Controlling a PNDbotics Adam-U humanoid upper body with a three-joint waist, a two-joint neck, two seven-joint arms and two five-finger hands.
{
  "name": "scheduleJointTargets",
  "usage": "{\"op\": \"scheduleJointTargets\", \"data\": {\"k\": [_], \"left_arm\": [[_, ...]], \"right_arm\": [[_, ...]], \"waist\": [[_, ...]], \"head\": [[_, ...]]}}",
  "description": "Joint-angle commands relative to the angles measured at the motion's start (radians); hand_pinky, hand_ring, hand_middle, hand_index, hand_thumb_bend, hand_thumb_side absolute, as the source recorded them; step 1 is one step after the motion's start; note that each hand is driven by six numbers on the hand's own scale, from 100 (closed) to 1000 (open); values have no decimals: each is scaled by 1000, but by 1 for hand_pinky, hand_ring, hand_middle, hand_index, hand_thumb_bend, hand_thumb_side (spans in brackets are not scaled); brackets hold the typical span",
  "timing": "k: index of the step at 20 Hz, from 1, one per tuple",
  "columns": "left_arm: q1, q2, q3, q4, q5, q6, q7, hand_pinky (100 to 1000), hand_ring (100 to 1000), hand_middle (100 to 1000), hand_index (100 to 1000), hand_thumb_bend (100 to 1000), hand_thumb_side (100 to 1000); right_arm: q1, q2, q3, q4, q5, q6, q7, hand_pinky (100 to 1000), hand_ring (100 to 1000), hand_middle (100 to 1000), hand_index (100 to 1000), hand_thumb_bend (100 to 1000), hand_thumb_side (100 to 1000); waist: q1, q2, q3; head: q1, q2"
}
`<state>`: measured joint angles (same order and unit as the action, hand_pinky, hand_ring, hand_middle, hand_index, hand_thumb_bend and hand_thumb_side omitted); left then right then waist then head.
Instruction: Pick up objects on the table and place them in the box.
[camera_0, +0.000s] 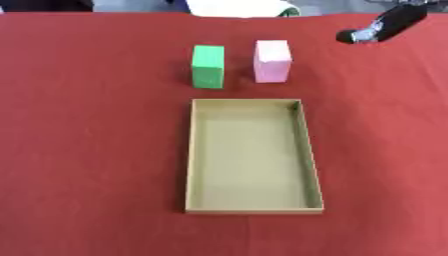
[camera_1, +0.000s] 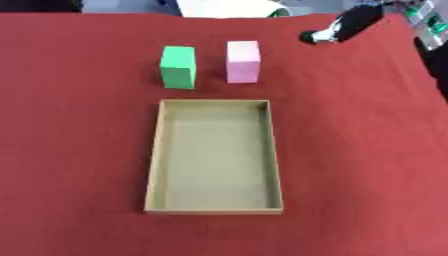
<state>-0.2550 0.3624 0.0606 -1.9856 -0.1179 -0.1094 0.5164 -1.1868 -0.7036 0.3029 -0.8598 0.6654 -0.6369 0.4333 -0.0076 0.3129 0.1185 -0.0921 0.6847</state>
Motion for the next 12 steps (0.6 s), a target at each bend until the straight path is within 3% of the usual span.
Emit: {"op": "scheduleJointTargets", "data": {"k": [1,12], "left_arm": [[-9,20,0,-14,3,-1,-4,729,731,635,799,226,686],[-14,16,-3,-14,7,-1,-9,728,732,636,799,215,679]], "right_arm": [[-40,21,-7,27,-14,13,29,843,836,776,941,333,609],[-93,127,-23,105,-35,33,206,847,851,789,943,330,499]], "waist": [[2,-22,4],[-4,-19,24]], "head": [[-7,0],[-26,-4]]}}
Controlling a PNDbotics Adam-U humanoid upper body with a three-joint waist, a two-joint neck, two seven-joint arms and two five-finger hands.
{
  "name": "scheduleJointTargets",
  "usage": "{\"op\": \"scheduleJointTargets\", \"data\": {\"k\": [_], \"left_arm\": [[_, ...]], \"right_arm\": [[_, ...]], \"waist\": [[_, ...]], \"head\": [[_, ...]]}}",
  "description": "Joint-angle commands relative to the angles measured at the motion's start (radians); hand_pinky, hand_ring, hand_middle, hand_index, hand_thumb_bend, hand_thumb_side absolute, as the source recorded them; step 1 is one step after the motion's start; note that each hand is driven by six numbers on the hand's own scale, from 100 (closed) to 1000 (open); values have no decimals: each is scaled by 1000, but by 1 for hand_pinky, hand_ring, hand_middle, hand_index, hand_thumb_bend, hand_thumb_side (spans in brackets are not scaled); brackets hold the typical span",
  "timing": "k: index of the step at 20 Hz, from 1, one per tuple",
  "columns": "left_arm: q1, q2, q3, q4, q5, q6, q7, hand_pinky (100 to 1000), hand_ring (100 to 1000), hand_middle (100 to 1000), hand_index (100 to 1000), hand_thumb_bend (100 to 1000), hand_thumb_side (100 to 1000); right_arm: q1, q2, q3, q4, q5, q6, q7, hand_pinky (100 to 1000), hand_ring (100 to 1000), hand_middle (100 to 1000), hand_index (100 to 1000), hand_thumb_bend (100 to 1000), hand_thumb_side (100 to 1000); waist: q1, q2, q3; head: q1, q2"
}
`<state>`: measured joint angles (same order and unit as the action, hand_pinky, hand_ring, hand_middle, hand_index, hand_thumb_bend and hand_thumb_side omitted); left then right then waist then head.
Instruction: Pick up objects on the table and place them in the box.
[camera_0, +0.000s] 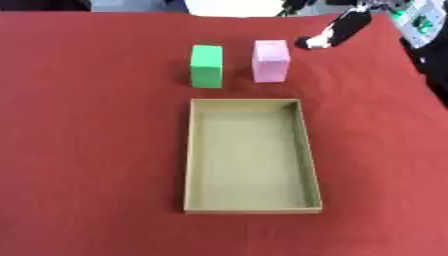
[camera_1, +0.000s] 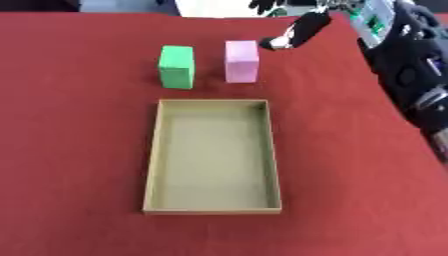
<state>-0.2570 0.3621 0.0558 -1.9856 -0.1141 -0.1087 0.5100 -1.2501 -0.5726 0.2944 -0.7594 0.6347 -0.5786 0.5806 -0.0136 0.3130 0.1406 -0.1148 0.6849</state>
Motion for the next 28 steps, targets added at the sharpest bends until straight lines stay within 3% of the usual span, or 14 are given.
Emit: {"op": "scheduleJointTargets", "data": {"k": [1,4,11,28], "left_arm": [[-13,16,2,-14,4,-2,-2,729,732,636,800,214,680],[-14,15,0,-14,4,-2,-4,728,732,636,800,209,677],[-16,12,-4,-14,6,-3,-10,728,732,637,800,196,673],[-24,10,-11,-14,7,1,-27,728,731,639,800,188,689]], "right_arm": [[-32,1,-16,7,2,-24,65,850,857,793,945,341,485],[-36,15,-20,10,42,-28,61,858,870,805,956,386,414],[-38,40,-45,49,169,-26,4,861,877,814,978,434,353],[-48,74,-90,99,293,22,-109,850,862,777,982,410,424]], "waist": [[2,-19,3],[1,-16,6],[3,-6,18],[-1,30,53]], "head": [[-5,-6],[-9,-10],[-19,-15],[-35,-33]]}}
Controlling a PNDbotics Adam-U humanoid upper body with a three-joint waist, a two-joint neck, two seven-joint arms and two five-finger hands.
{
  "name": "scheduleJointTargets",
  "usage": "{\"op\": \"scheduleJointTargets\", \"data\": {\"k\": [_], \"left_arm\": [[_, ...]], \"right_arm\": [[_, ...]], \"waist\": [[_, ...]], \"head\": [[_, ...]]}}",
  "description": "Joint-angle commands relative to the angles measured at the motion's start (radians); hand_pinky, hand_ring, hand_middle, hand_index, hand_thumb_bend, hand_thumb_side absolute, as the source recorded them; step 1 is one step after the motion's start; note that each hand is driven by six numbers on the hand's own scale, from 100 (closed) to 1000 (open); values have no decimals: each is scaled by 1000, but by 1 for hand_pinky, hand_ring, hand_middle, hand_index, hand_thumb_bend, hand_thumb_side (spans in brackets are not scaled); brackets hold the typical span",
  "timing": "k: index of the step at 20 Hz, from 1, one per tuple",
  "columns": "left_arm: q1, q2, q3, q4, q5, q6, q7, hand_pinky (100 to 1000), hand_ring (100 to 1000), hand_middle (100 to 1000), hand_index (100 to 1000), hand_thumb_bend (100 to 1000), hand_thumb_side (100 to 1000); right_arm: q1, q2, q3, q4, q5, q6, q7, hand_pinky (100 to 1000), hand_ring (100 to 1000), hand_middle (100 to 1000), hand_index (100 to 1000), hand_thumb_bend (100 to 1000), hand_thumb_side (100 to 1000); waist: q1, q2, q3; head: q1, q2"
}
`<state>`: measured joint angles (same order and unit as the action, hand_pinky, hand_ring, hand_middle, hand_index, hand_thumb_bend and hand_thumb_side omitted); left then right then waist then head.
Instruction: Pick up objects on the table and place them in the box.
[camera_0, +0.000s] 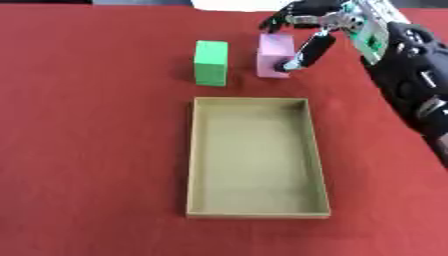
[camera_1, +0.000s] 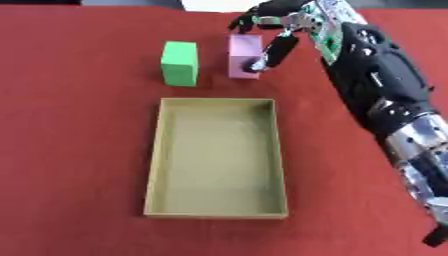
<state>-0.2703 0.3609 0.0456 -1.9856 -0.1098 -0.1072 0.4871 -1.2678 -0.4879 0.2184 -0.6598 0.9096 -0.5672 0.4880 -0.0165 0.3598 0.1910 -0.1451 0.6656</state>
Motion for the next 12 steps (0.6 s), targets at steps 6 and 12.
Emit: {"op": "scheduleJointTargets", "data": {"k": [6,12], "left_arm": [[-10,10,-1,-14,-2,1,-9,729,731,640,800,185,693],[-8,10,-1,-14,-7,2,-17,729,732,640,800,181,693]], "right_arm": [[-27,-12,-28,19,57,30,-48,848,858,760,968,400,441],[-23,-9,-29,30,32,11,-31,825,820,615,871,285,505]], "waist": [[-2,-10,8],[-1,-10,6]], "head": [[-8,-21],[-6,-15]]}}
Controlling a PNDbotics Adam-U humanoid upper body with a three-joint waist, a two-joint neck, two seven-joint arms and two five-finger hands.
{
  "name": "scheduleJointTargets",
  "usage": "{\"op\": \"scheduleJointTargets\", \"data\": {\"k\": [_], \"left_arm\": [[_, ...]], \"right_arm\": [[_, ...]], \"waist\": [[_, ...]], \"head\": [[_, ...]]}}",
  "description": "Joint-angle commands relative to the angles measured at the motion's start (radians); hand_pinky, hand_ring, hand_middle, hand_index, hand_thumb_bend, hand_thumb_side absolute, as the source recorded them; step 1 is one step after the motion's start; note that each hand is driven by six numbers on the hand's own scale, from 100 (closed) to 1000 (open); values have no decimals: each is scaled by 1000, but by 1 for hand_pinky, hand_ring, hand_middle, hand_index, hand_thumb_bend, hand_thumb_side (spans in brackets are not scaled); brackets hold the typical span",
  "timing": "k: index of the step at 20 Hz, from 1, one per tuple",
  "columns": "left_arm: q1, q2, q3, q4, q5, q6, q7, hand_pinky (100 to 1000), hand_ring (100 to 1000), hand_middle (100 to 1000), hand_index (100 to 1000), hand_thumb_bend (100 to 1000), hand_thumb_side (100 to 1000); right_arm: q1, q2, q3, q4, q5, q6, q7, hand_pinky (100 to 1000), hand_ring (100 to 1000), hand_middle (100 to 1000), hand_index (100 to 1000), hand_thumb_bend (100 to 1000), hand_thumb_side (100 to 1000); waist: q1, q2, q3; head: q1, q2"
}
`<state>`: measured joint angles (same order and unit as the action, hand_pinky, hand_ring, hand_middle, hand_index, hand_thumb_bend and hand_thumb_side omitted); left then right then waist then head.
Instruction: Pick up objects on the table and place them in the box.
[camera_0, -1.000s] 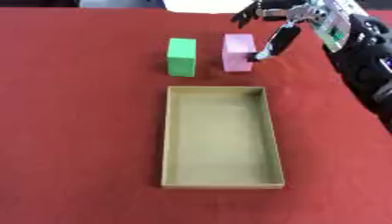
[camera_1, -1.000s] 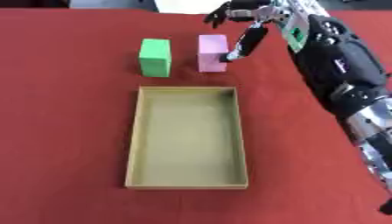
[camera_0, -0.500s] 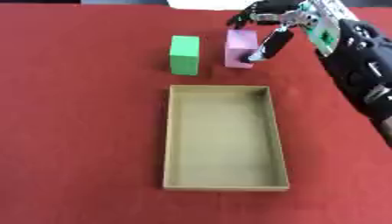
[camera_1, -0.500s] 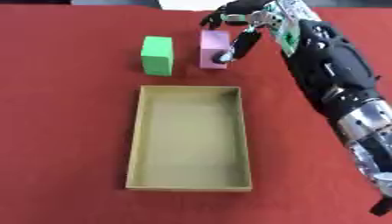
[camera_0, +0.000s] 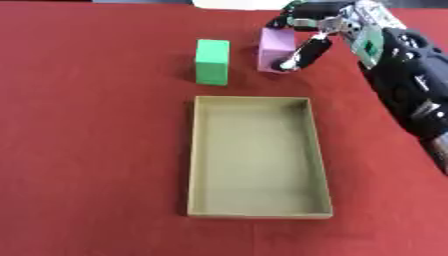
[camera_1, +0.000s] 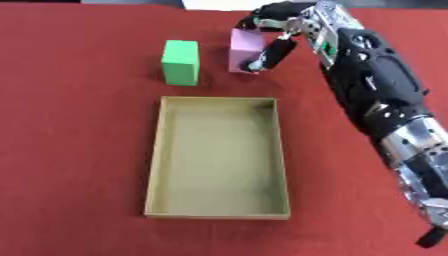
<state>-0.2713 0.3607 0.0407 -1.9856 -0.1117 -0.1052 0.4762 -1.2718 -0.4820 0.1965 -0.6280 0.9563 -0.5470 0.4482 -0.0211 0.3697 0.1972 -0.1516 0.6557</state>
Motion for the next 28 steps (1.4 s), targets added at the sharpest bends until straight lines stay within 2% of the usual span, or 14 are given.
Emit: {"op": "scheduleJointTargets", "data": {"k": [1,8,12,19,24,28], "left_arm": [[-6,11,4,-14,-6,0,-7,729,732,640,800,180,692],[-5,13,6,-14,-12,3,-16,730,732,641,801,179,690],[-6,15,7,-14,-14,3,-20,730,732,642,801,180,688],[-6,21,10,-14,-16,5,-24,731,733,643,801,180,686],[-9,26,12,-14,-16,4,-26,731,734,643,801,182,683],[-10,29,13,-14,-17,4,-27,731,734,644,801,183,682]], "right_arm": [[-20,-16,-7,-5,-28,-10,13,817,801,592,849,267,508],[-18,-38,13,-81,-161,-1,41,775,689,545,819,150,483],[-5,-72,38,-172,-265,30,78,773,683,544,822,116,494],[47,-169,109,-421,-445,107,127,778,686,549,826,115,488],[108,-240,191,-621,-533,152,147,777,690,557,824,121,500],[171,-296,237,-811,-588,197,139,776,689,560,825,126,499]], "waist": [[4,-20,0],[3,-28,-6],[3,-35,-11],[3,-48,-25],[3,-57,-37],[3,-61,-44]], "head": [[0,-4],[3,0],[6,0],[14,1],[22,7],[32,12]]}}
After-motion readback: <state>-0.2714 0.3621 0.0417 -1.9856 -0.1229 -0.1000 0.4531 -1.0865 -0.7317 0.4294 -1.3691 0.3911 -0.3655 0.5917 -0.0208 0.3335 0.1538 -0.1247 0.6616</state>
